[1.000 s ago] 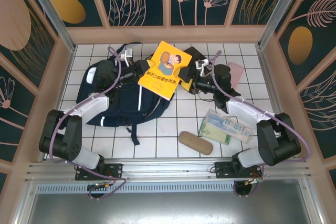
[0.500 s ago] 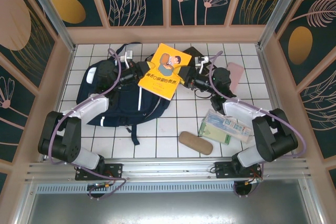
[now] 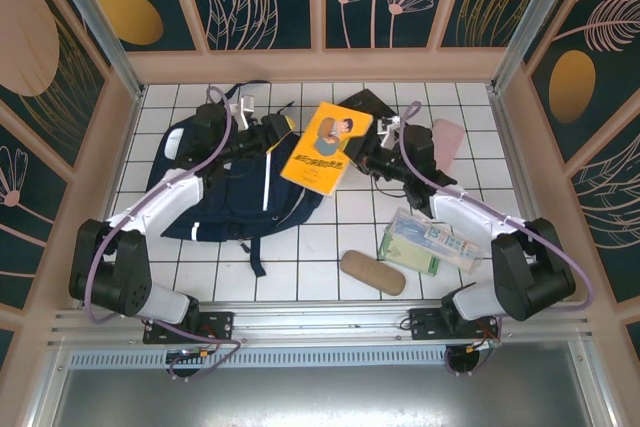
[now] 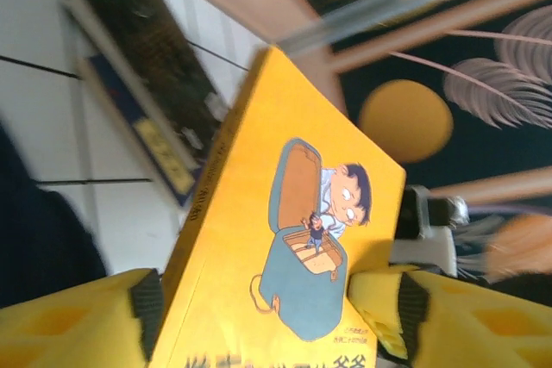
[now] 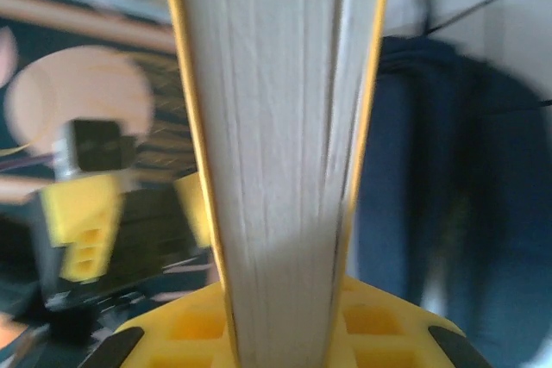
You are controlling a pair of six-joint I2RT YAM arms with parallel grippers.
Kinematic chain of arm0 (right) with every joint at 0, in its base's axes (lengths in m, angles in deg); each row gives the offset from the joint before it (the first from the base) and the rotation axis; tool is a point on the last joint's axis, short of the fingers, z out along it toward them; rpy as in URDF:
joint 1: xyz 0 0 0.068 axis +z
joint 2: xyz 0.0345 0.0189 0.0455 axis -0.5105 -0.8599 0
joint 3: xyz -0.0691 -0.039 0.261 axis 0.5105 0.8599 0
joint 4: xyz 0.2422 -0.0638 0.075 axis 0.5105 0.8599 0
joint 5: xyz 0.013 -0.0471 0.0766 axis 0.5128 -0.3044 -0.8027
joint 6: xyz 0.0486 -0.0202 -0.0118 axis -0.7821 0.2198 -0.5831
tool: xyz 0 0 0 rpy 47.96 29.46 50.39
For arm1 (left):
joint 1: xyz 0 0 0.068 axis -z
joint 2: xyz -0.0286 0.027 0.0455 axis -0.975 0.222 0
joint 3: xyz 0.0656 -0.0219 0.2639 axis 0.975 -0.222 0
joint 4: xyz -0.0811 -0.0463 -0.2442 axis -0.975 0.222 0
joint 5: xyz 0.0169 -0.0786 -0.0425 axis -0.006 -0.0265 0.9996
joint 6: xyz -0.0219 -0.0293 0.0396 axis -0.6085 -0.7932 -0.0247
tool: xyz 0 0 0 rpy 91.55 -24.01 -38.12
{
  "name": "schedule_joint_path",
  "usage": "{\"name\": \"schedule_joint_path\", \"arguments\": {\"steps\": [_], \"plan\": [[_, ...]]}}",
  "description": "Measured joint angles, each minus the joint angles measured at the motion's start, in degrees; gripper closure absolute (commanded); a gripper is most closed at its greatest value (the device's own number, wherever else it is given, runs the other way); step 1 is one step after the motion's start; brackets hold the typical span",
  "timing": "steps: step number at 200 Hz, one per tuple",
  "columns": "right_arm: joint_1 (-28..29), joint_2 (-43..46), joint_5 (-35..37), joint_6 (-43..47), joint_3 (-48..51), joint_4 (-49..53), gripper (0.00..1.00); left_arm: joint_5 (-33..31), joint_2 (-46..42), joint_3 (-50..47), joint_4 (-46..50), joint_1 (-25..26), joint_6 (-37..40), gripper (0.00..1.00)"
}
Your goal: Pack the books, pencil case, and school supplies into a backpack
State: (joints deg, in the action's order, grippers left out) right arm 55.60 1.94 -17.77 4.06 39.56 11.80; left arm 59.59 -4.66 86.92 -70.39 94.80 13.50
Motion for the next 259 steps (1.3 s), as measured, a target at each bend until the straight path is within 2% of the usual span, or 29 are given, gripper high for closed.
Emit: {"name": "schedule_joint_path", "arguments": {"steps": [23,53,83,123,151,163,178,201,228,246,259], "plan": [[-3.54,2.64,7.19,5.09,-1.57,13.11,1.0,-7.26,0.13,1.64,9.2,0.0,6.93,0.19],[-9.2,6.1,10.12,9.11,-1.64,20.65,1.0,-13.03,3.63,1.62,16.52,0.0,11.87,0.21],[-11.13,8.2,10.27,10.8,-0.07,21.81,1.0,-14.88,9.03,1.66,20.17,0.0,14.51,0.25],[-11.56,8.28,8.76,11.85,2.36,22.29,1.0,-13.25,13.16,1.68,20.28,0.0,15.54,0.34],[-11.87,8.28,7.87,12.26,3.28,22.23,1.0,-11.63,15.43,1.86,19.17,-0.15,15.34,0.48],[-11.96,8.28,7.48,12.28,3.8,21.9,1.0,-10.64,15.89,1.86,18.25,-0.24,15.32,0.59],[-11.98,8.26,7.13,12.28,4.48,21.53,1.0,-9.57,16.33,1.86,16.87,-0.26,14.62,0.67],[-12.09,8.28,6.56,12.26,5.18,21.22,1.0,-7.91,17.77,1.73,14.8,-0.52,13.46,0.84],[-12.13,8.28,5.99,12.26,5.31,21.07,1.0,-5.01,19.67,0.42,10.91,-1.55,11.76,0.89],[-12.13,8.26,5.81,12.28,5.49,20.55,1.0,-3.76,20.09,-0.39,9.05,-1.84,10.99,1.0],[-12.17,8.28,5.77,12.28,5.7,20.0,1.0,-3.15,20.06,-1.22,7.3,-1.86,11.1,1.0]]}}
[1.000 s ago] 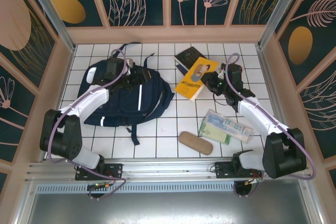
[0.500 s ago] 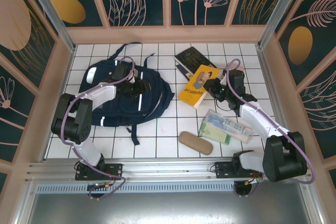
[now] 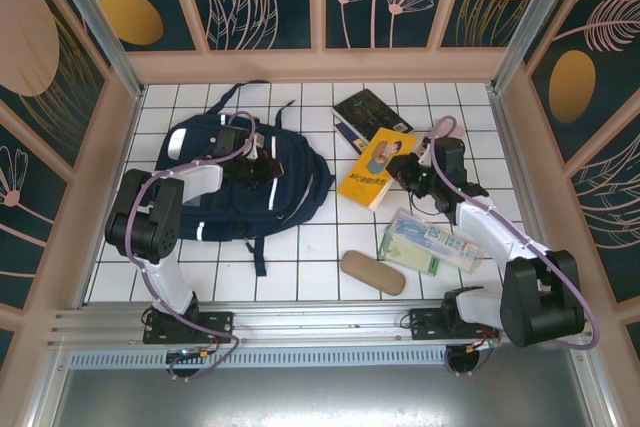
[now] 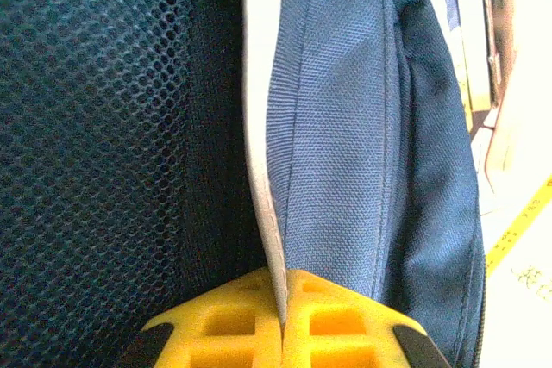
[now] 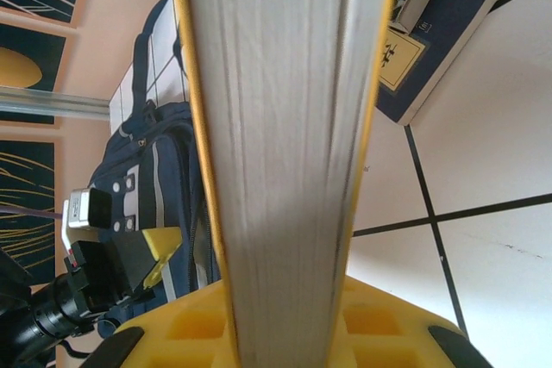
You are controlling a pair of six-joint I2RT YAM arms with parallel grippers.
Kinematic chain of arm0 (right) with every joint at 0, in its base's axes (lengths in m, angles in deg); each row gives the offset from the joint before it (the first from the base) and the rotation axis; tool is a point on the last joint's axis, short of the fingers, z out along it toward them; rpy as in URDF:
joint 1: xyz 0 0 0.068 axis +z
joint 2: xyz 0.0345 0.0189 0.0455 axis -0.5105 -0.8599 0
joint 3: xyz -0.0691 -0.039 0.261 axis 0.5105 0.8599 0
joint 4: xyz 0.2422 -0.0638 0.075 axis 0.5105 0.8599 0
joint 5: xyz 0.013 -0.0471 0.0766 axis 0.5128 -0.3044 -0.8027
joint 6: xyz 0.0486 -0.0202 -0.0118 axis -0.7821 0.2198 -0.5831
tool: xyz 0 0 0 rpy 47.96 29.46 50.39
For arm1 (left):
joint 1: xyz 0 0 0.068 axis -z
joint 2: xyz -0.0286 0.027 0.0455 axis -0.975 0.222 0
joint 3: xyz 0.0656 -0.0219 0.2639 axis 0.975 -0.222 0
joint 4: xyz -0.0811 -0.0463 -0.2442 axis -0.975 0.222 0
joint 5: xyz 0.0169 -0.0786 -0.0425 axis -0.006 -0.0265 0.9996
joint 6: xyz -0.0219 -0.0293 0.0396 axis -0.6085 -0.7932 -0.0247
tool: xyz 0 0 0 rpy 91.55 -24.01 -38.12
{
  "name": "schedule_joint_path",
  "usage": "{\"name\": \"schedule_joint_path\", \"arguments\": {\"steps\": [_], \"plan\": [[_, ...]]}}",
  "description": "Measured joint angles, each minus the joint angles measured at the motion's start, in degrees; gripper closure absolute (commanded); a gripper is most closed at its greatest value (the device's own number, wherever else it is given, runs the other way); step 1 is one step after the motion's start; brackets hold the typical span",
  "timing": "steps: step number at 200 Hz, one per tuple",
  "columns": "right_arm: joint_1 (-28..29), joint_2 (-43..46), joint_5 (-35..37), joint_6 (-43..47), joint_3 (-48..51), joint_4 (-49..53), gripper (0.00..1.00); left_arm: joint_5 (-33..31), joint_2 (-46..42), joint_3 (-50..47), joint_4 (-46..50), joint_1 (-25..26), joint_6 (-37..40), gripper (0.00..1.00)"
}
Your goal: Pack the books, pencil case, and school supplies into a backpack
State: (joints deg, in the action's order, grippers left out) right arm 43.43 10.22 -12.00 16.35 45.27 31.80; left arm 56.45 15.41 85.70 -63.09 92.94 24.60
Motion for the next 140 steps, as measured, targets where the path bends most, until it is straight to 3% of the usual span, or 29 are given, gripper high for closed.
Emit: {"name": "schedule_joint_path", "arguments": {"steps": [33,87,140], "plan": [[0.0,0.13,0.04,0.28,0.22,-0.17,1.0,0.79,-0.52,-0.37,-0.2,-0.02,1.62,1.0],[0.11,0.92,-0.15,5.07,-4.44,5.49,1.0,0.81,-8.74,6.36,11.43,-0.02,5.44,1.0],[1.09,-1.29,-12.24,3.85,-6.12,0.33,1.0,3.39,-20.31,10.27,18.73,-0.02,6.27,1.0]]}}
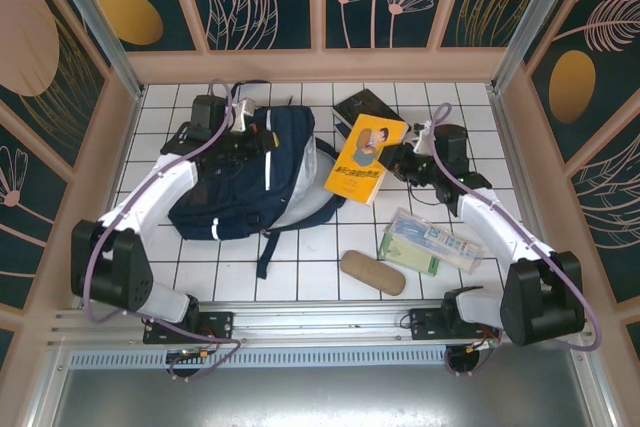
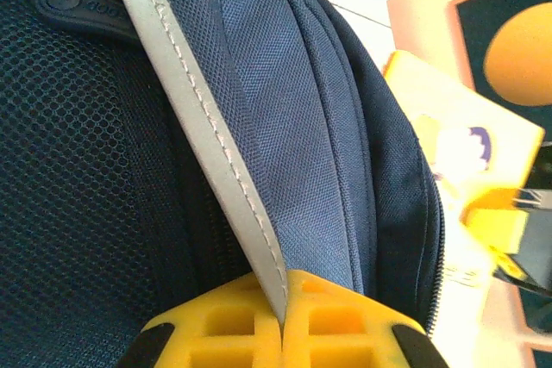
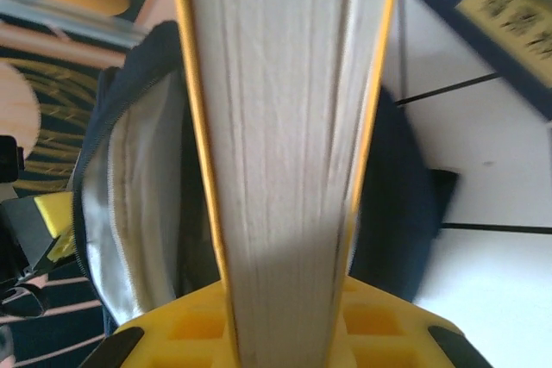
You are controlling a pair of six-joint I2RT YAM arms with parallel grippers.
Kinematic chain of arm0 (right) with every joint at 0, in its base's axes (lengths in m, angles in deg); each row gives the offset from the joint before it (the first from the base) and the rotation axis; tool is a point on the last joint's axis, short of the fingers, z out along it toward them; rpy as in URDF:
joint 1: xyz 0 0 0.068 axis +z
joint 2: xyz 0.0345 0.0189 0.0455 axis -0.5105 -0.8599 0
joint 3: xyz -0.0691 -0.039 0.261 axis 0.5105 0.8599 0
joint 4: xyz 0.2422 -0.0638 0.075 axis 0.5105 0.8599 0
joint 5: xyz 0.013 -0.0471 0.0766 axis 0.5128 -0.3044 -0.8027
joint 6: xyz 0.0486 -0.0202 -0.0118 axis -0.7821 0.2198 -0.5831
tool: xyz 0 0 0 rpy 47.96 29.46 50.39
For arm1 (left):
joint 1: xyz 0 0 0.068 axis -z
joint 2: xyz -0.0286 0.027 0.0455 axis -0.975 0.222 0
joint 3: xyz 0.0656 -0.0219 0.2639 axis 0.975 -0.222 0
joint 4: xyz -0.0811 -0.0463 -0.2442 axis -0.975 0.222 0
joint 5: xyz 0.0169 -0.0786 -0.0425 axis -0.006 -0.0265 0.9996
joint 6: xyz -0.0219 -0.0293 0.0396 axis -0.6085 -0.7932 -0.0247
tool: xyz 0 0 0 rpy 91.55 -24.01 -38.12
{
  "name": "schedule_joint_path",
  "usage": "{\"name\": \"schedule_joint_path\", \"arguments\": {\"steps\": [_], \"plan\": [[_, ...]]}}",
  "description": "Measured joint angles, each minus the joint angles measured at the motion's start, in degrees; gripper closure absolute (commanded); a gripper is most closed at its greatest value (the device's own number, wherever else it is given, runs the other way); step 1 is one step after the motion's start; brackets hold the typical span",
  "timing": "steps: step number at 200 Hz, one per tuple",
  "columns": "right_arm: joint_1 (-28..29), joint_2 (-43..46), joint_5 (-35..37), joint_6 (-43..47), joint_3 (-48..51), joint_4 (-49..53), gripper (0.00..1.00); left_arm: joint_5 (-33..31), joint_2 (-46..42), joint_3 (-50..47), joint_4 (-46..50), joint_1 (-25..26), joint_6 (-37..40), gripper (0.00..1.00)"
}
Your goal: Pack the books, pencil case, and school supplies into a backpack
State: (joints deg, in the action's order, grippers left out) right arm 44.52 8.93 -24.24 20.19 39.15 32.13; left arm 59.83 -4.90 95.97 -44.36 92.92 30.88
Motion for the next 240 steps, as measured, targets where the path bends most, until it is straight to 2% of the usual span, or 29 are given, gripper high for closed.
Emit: {"name": "schedule_joint_path", "arguments": {"steps": [69,106,159,240], "plan": [[9.57,-13.97,-3.72,-1.6,-3.91,-4.26,1.0,7.98,-6.25,-0.59,3.82,-1.2,0.81,1.0],[11.56,-15.45,-5.99,-3.56,-3.93,-5.84,1.0,11.32,-7.26,-1.68,2.19,-2.16,-0.35,1.0],[14.03,-17.31,-9.49,-11.78,-4.72,-14.97,1.0,14.97,-7.26,-1.97,-0.83,-2.64,-3.61,1.0],[21.68,-38.36,-7.61,-21.09,-22.29,-20.85,1.0,18.64,-6.99,-1.97,-5.33,-2.69,-7.21,1.0]]}}
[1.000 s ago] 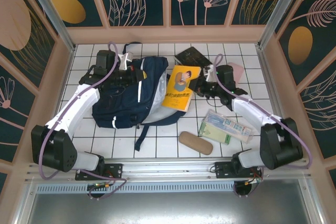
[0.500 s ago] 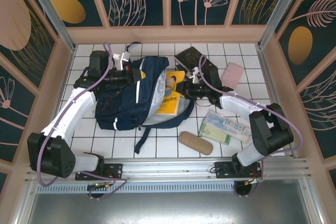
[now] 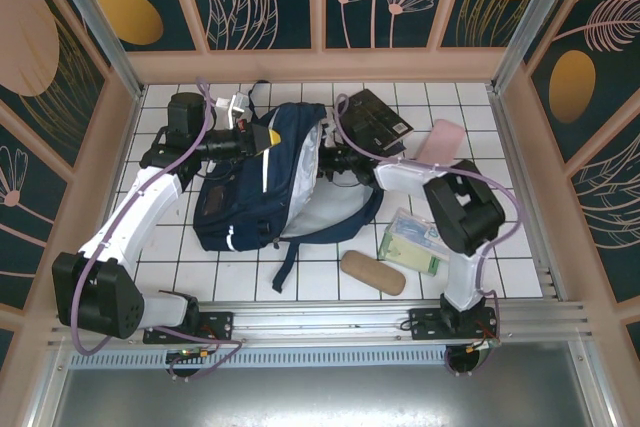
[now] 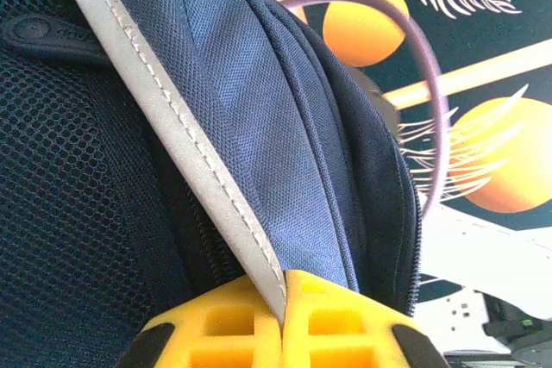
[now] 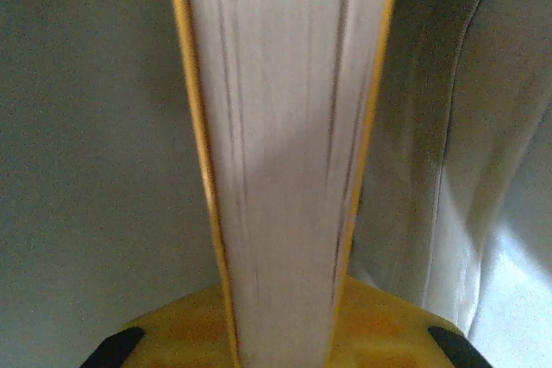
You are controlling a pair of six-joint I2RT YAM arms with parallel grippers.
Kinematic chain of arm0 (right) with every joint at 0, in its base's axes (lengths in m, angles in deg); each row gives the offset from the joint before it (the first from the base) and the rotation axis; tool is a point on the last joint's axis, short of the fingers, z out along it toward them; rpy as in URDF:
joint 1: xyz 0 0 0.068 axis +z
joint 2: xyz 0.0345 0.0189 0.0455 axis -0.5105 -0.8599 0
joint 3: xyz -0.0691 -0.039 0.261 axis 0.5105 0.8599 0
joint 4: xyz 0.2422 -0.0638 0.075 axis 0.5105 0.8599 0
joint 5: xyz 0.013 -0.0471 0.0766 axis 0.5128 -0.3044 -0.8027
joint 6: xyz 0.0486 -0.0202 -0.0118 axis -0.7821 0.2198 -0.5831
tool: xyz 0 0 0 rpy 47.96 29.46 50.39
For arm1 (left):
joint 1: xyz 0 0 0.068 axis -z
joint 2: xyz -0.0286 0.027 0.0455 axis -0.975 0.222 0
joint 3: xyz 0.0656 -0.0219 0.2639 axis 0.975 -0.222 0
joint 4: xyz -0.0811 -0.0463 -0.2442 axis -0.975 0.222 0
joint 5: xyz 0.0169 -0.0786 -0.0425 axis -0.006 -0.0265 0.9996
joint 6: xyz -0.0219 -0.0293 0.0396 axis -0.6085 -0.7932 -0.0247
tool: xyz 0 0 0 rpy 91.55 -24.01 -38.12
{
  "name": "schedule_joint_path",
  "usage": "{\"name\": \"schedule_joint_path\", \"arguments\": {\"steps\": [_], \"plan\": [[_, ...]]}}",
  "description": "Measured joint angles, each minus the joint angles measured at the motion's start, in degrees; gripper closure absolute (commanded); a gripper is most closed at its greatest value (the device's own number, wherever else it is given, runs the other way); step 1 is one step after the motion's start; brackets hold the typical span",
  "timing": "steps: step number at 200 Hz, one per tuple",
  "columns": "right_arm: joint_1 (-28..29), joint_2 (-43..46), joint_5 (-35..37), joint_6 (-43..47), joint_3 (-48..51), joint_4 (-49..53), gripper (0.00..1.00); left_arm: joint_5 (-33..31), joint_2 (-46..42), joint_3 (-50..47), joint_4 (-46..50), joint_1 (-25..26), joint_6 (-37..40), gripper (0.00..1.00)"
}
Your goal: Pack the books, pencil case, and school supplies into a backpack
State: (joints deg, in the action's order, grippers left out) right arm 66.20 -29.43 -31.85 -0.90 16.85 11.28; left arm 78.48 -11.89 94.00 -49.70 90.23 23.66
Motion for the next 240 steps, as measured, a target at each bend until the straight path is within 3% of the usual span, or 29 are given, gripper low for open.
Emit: {"name": "schedule_joint_path", "arguments": {"steps": [12,61,99,138,144,174,240], "plan": [[1.05,-3.37,0.72,-1.42,-2.36,-0.35,1.0,0.0,0.15,0.0,-0.24,0.0,-0.02,1.0],[6.4,-14.6,5.29,-1.46,-16.0,4.09,0.71,-0.35,1.73,-0.39,-2.99,-0.07,-2.16,1.0],[7.89,-19.58,9.07,1.31,-25.94,10.73,0.37,-1.88,1.9,-0.42,-4.44,-0.57,-3.1,1.0],[8.33,-19.28,13.05,4.94,-26.91,15.28,0.32,-2.05,1.88,-0.76,-4.83,-0.76,-3.52,1.0],[8.37,-18.75,13.31,5.33,-26.23,15.32,0.24,-2.1,1.84,-0.9,-4.81,-0.76,-3.52,1.0],[8.33,-12.98,15.23,8.15,-18.8,14.34,0.14,-2.23,1.46,-1.6,-4.79,-1.2,-3.65,1.0],[6.8,-1.18,15.98,16.2,-9.62,14.01,0.15,-5.84,1.18,-2.14,-4.87,-3.32,-3.91,1.0]]}}
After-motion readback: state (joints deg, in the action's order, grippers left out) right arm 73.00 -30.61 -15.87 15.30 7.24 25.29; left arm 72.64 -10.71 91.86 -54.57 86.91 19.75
